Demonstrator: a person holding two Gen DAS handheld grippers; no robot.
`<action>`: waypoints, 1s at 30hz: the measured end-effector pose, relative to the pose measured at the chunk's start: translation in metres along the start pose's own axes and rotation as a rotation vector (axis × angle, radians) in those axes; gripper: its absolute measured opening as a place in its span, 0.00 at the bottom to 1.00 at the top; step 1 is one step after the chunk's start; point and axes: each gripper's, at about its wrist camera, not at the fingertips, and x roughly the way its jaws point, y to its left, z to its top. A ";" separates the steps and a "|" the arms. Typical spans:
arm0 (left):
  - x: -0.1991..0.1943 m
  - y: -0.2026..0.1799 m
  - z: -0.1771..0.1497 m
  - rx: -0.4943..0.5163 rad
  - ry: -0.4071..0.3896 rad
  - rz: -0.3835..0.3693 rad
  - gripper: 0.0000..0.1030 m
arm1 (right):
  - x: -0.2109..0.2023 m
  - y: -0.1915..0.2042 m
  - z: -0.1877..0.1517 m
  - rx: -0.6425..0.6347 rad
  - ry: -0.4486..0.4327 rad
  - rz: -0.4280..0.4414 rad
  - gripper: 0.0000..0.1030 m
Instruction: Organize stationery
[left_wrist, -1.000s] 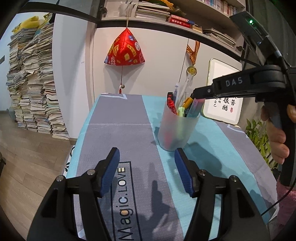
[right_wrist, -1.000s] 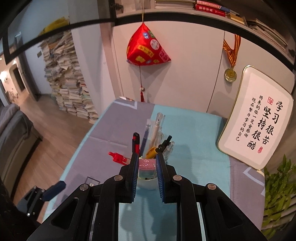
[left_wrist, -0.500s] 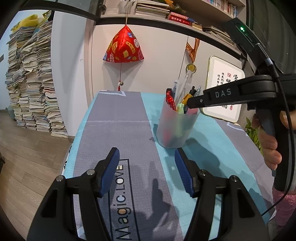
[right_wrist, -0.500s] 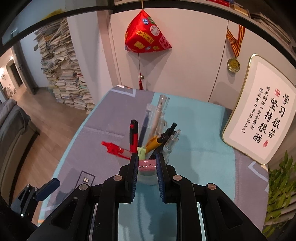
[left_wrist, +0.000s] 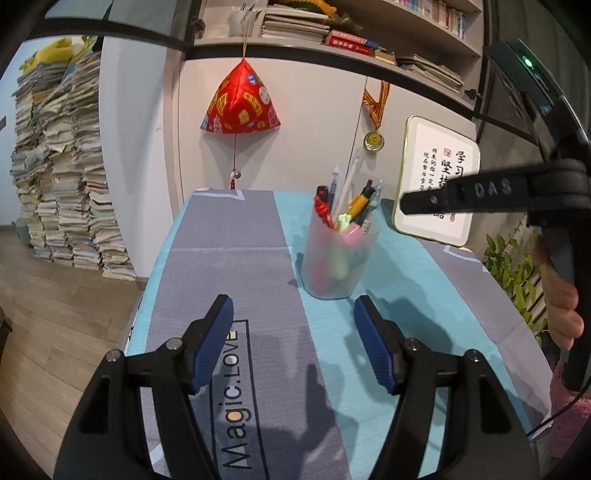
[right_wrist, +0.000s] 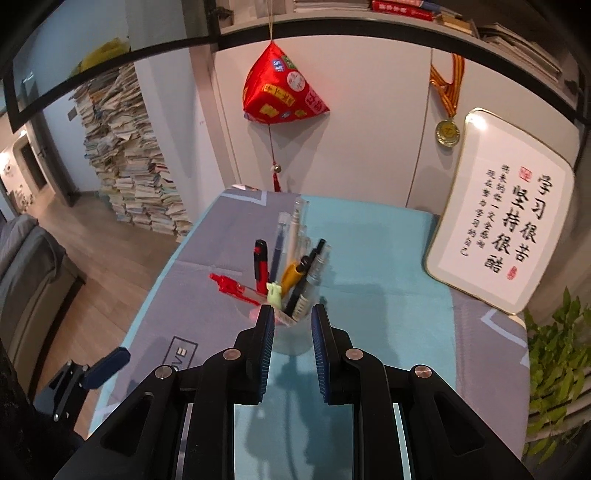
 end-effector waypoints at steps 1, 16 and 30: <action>-0.003 -0.001 0.001 0.004 -0.008 0.004 0.68 | -0.004 -0.002 -0.003 0.003 -0.005 -0.007 0.20; -0.061 -0.041 0.022 0.068 -0.133 0.030 0.87 | -0.094 -0.034 -0.062 0.074 -0.128 -0.098 0.39; -0.139 -0.084 0.017 0.111 -0.243 0.048 0.97 | -0.206 -0.032 -0.113 0.135 -0.373 -0.185 0.71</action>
